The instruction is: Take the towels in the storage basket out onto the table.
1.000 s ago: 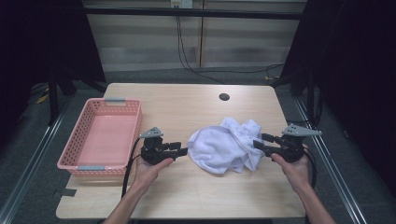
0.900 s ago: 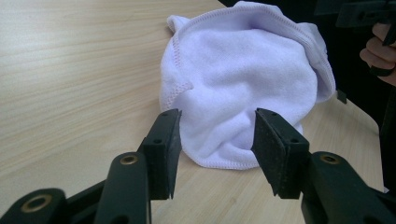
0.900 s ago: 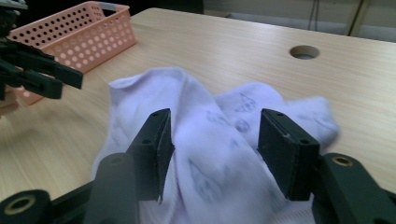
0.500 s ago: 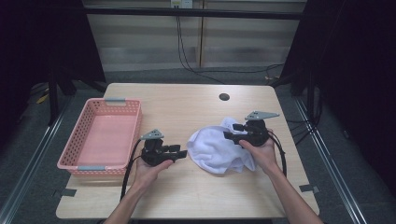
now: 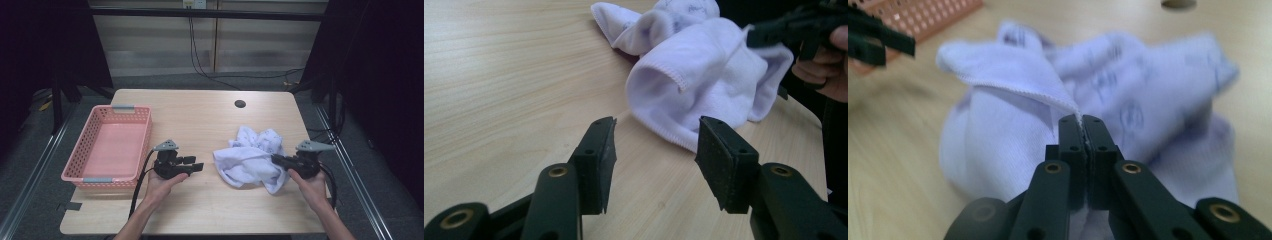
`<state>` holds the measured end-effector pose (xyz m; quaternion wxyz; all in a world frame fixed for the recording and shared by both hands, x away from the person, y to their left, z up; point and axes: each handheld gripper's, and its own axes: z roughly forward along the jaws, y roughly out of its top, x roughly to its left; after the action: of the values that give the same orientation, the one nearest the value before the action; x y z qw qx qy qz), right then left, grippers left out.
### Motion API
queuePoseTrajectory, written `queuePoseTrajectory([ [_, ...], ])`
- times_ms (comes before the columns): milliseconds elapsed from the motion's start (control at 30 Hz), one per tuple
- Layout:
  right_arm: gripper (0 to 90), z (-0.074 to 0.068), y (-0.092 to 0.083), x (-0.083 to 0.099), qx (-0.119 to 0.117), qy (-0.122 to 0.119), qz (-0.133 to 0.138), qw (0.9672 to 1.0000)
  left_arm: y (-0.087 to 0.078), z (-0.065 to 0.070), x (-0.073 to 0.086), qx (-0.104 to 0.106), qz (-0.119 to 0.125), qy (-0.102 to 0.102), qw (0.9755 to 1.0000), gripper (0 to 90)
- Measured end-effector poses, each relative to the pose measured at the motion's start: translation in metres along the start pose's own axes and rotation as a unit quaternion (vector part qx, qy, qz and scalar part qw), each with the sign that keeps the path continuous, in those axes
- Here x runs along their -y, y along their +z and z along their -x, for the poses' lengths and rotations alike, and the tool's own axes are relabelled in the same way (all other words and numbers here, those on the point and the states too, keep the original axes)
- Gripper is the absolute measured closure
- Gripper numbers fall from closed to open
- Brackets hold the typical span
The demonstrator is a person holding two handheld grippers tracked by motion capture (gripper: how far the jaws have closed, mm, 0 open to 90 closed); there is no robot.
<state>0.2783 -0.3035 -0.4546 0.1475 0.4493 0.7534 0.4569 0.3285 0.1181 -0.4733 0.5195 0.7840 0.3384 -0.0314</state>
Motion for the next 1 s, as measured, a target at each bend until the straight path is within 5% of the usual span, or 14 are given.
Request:
queuePoseTrajectory([
  [200, 83.1, 0.002, -0.012, 0.038, 0.011, 0.008, -0.058, 0.9982, 0.001, 0.001, 0.000, 0.008, -0.004, 0.007, 0.9999, 54.1],
  [300, 55.3, -0.003, -0.014, 0.031, 0.012, 0.002, -0.043, 0.9990, -0.003, 0.002, 0.000, 0.009, -0.002, 0.007, 0.9999, 55.0],
  [467, 45.0, -0.016, -0.012, 0.009, 0.002, -0.012, -0.009, 0.9999, -0.010, 0.000, 0.000, 0.004, 0.007, 0.005, 1.0000, 54.6],
  [733, 47.1, -0.028, -0.002, -0.027, -0.029, -0.011, 0.036, 0.9989, -0.015, -0.004, 0.002, -0.002, 0.009, -0.002, 1.0000, 53.6],
  [900, 62.2, -0.051, 0.032, -0.037, -0.094, -0.025, 0.013, 0.9952, -0.014, -0.003, 0.004, -0.002, 0.007, -0.002, 1.0000, 53.0],
  [1000, 54.0, -0.065, 0.057, -0.043, -0.109, -0.038, -0.009, 0.9933, -0.014, -0.003, 0.004, 0.000, 0.006, 0.000, 1.0000, 52.7],
])
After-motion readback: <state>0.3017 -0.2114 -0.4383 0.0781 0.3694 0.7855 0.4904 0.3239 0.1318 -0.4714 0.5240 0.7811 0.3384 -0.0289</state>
